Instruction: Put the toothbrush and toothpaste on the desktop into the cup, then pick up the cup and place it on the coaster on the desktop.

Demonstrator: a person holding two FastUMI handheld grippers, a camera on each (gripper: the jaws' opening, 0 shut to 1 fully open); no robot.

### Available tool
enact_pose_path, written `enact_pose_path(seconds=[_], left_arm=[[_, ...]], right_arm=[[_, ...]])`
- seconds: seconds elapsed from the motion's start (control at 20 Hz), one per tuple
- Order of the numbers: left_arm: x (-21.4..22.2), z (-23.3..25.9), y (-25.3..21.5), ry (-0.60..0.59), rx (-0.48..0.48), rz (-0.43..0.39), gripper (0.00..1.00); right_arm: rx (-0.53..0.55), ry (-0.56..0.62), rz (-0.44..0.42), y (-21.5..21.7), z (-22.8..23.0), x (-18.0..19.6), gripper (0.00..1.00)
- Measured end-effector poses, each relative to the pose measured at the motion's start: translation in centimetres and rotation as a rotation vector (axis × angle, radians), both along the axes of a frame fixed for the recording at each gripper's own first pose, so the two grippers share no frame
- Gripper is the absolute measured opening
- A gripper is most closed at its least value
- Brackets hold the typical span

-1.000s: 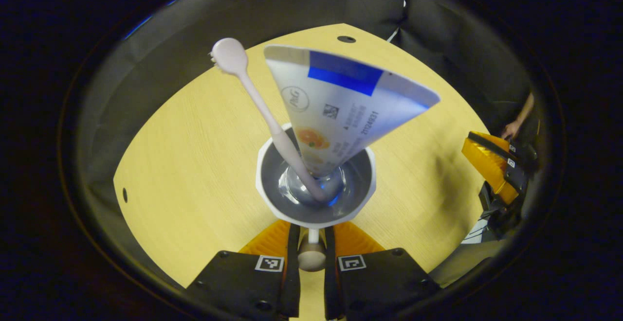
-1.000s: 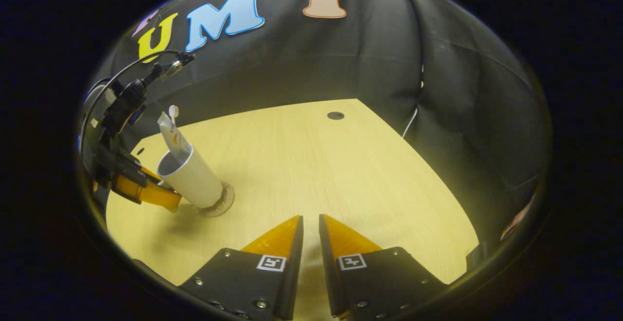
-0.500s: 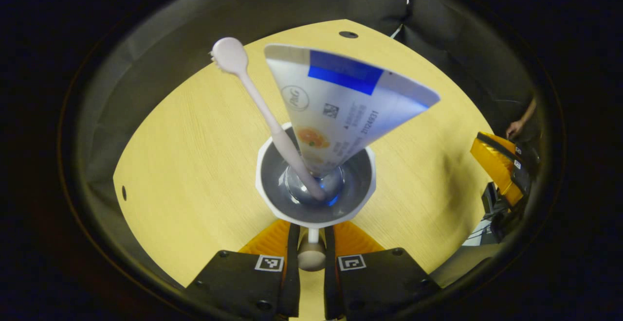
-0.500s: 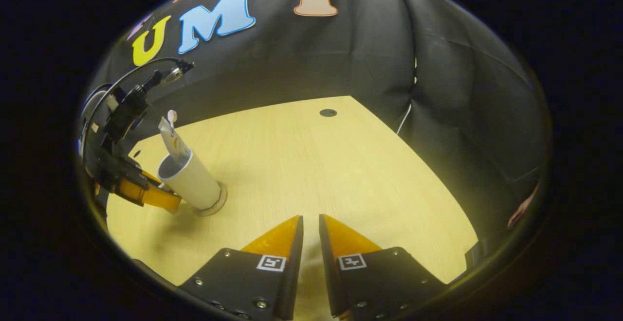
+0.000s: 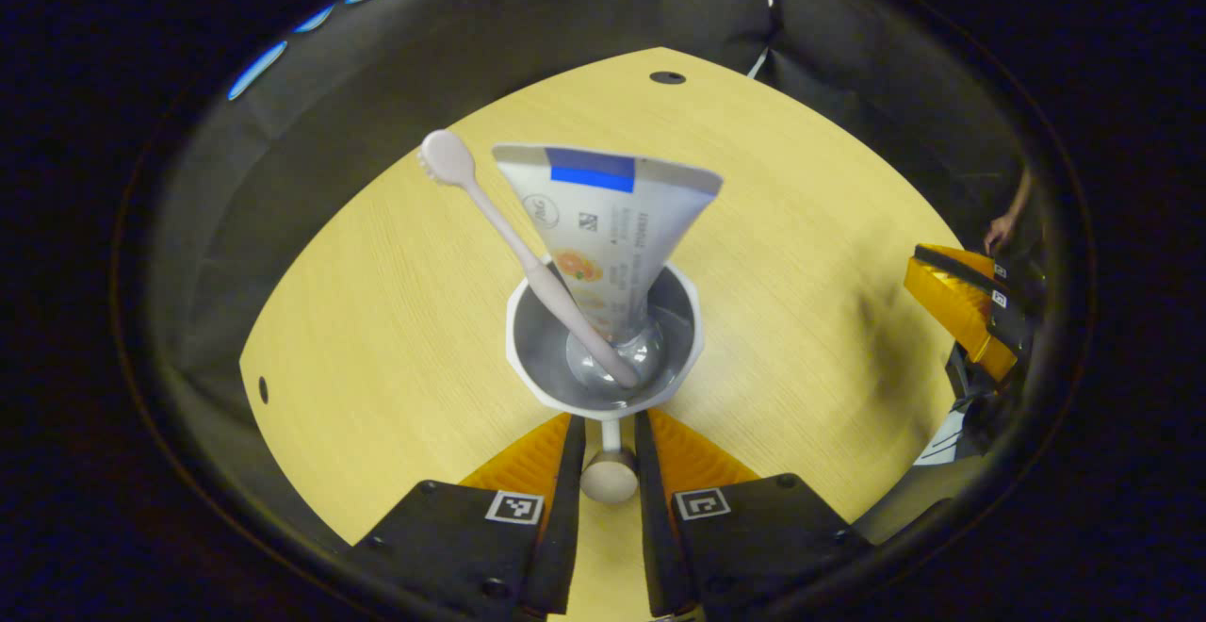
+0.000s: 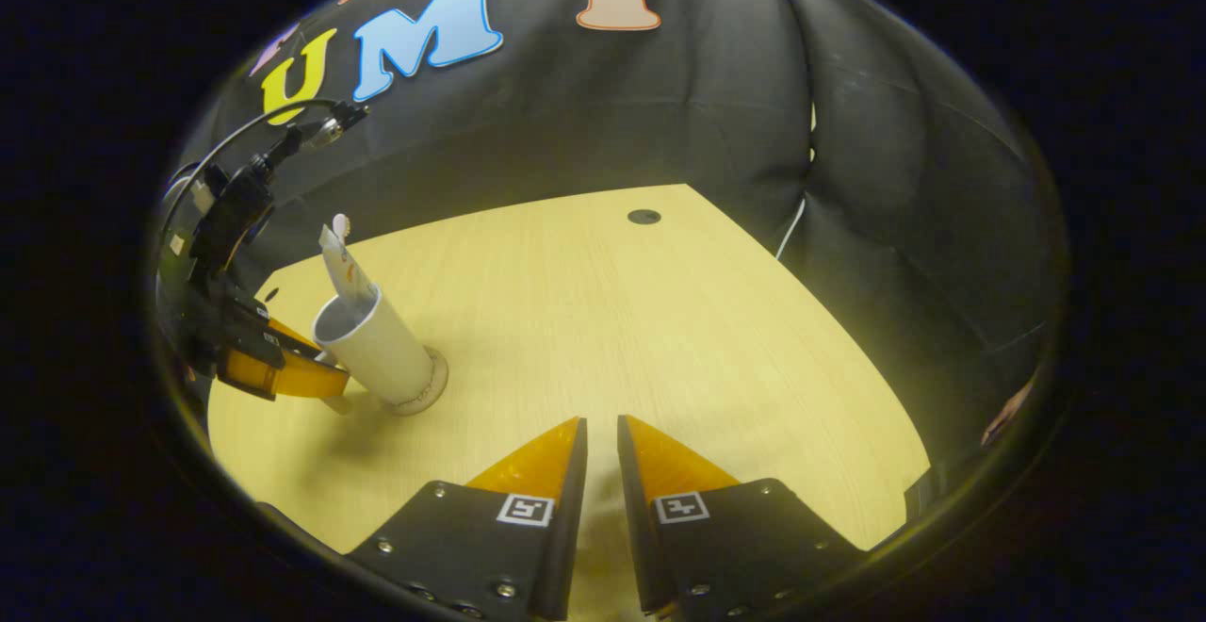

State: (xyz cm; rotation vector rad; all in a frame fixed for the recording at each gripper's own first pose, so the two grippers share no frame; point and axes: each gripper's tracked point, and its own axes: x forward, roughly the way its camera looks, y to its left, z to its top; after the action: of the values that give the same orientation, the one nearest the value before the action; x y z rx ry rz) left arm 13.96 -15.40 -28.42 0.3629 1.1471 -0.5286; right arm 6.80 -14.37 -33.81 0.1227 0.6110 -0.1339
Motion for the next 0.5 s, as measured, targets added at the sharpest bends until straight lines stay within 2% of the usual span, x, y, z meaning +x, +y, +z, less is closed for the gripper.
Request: enact_pose_path(seconds=[0.05,0.15,0.35,0.4,0.5], left_arm=[[0.0,0.5,-0.2,-0.027,0.001,-0.005,0.41],[0.1,1.5,-0.4,-0.072,-0.003,-0.001,0.43],[0.1,4.2,0.1,-0.207,-0.04,0.051,0.49],[0.2,5.4,0.4,-0.26,-0.05,0.068,0.61],[0.0,7.7,1.2,-0.35,-0.072,0.1,0.53]], right_arm=[[0.0,-0.004,0.008,0.1,0.2,0.0,0.25],[-0.001,-0.018,0.027,0.9,1.0,0.2,0.24],[-0.007,-0.065,0.071,2.8,3.3,1.1,0.25],[-0.007,-0.08,0.082,3.2,4.1,1.2,0.25],[-0.01,-0.106,0.104,3.9,5.3,1.5,0.25]])
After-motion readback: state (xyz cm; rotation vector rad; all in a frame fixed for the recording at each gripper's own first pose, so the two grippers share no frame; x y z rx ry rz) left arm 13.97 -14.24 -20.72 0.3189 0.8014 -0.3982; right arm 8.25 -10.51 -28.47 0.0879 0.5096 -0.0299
